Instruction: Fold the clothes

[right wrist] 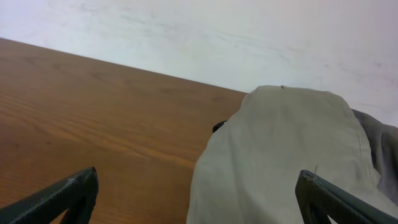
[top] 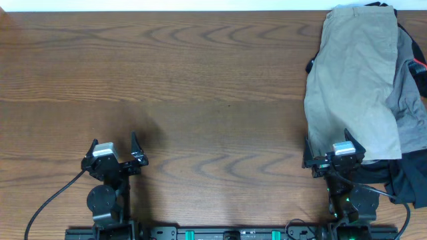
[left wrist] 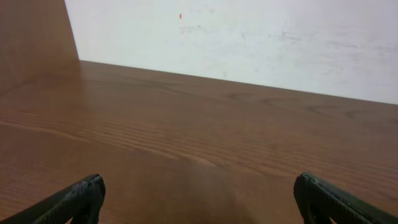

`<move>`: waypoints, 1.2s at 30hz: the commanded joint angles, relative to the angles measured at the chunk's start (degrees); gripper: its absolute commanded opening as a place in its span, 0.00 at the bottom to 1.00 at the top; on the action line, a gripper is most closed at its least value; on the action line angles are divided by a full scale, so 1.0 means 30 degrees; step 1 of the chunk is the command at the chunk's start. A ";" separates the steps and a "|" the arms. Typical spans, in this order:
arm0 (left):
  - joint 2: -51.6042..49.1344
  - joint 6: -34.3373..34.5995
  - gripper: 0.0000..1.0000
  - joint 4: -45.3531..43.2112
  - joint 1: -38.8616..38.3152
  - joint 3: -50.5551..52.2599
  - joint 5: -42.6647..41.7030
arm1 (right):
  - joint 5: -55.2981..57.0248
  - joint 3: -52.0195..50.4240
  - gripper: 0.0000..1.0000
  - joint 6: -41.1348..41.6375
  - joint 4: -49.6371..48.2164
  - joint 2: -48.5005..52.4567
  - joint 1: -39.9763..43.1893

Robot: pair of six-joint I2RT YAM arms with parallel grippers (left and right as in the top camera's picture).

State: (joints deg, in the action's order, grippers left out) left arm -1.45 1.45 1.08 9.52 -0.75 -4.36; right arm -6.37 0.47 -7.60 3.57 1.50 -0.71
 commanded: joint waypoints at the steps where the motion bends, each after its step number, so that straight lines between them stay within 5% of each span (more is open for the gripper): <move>1: -0.0095 -0.0117 0.98 0.0831 -0.0117 0.0175 -0.0758 | 0.0102 -0.0044 0.99 -0.0131 0.0066 0.0007 -0.0255; 29: -0.0095 -0.0117 0.98 0.0831 -0.0117 0.0175 -0.0765 | 0.0262 -0.0044 0.99 -0.0138 -0.0015 0.0007 -0.0255; 36: -0.0095 -0.0109 0.98 0.0758 -0.0117 0.0175 -0.0794 | 0.0036 -0.0044 0.99 -0.0051 -0.2259 0.0007 -0.0255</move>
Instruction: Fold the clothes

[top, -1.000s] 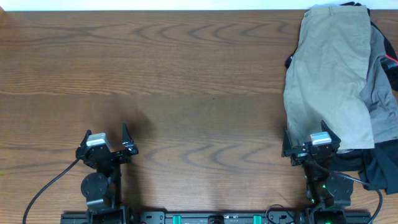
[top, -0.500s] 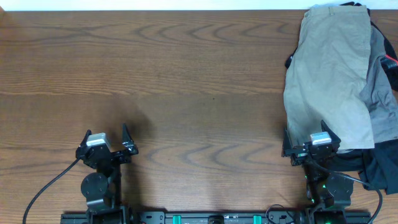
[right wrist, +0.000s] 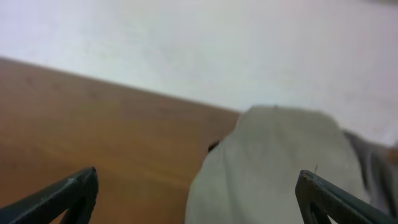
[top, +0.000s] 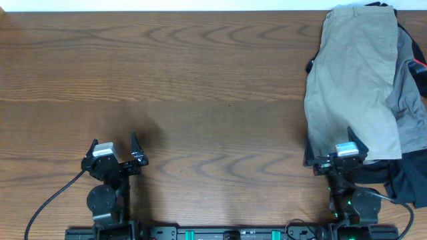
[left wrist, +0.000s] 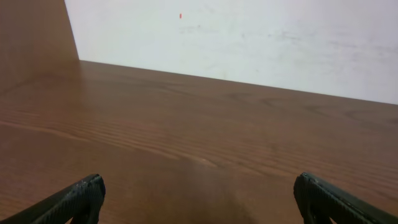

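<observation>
A pile of clothes lies at the table's far right: khaki shorts (top: 353, 73) on top, a grey garment (top: 412, 107) beneath them, dark cloth (top: 400, 180) at the front. My right gripper (top: 335, 145) stands open at the near edge of the khaki shorts (right wrist: 280, 162), its fingertips (right wrist: 78, 190) wide apart with nothing between them. My left gripper (top: 113, 148) stands open over bare wood at the front left, its fingertips (left wrist: 84, 193) spread wide, far from the clothes.
The wooden table (top: 200, 87) stretches between the two arms. A white wall (left wrist: 249, 43) rises behind its far edge. A small red and black item (top: 419, 67) pokes out at the pile's right side.
The right gripper has shifted slightly to the right and its wrist view is now blurred. The left arm and the clothes are where they were.
</observation>
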`<move>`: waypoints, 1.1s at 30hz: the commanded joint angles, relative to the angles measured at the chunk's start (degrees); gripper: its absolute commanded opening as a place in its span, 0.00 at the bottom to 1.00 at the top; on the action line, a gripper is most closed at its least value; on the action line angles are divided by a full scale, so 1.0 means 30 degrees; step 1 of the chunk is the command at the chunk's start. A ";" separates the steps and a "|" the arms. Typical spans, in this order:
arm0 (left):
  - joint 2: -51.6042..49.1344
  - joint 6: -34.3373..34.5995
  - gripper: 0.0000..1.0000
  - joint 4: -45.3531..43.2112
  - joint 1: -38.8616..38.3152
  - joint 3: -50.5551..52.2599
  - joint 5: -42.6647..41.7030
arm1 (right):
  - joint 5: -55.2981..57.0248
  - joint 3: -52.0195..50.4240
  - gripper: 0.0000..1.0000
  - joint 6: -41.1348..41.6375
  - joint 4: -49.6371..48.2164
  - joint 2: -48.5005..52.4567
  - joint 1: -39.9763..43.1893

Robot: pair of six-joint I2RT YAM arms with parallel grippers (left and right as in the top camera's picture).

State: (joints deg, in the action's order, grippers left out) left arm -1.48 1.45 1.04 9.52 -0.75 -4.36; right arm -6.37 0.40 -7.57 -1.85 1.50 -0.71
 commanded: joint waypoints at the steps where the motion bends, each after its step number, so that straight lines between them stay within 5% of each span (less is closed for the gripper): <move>1: -0.0087 -0.0109 0.98 0.0758 -0.0117 0.0175 -0.0809 | 0.0044 -0.0022 0.99 -0.0058 -0.0656 0.0007 -0.0255; 9: -0.0087 -0.0022 0.98 0.0393 -0.0117 0.0175 -0.0860 | 0.0189 -0.0007 0.99 -0.0058 -0.1413 0.0007 -0.0255; 17: -0.0699 0.2499 0.98 0.0015 -0.0117 -0.1603 -0.1916 | 0.0197 0.0852 0.99 -0.0073 -0.1676 0.0007 -0.0255; 25: -0.6251 0.2477 0.98 0.1188 -0.0117 -0.6419 -0.2069 | 0.0204 0.2929 0.99 -0.0073 -0.1581 0.1209 -0.0255; 33: -1.2641 0.2069 0.98 0.2827 -0.0117 -1.1766 -0.4554 | 0.0284 0.7184 0.99 -0.0073 -0.0022 0.6688 -0.0255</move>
State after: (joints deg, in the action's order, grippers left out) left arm -35.09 8.10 8.58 9.52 -30.94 -14.28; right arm -6.35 17.15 -7.60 -3.53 16.88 -0.71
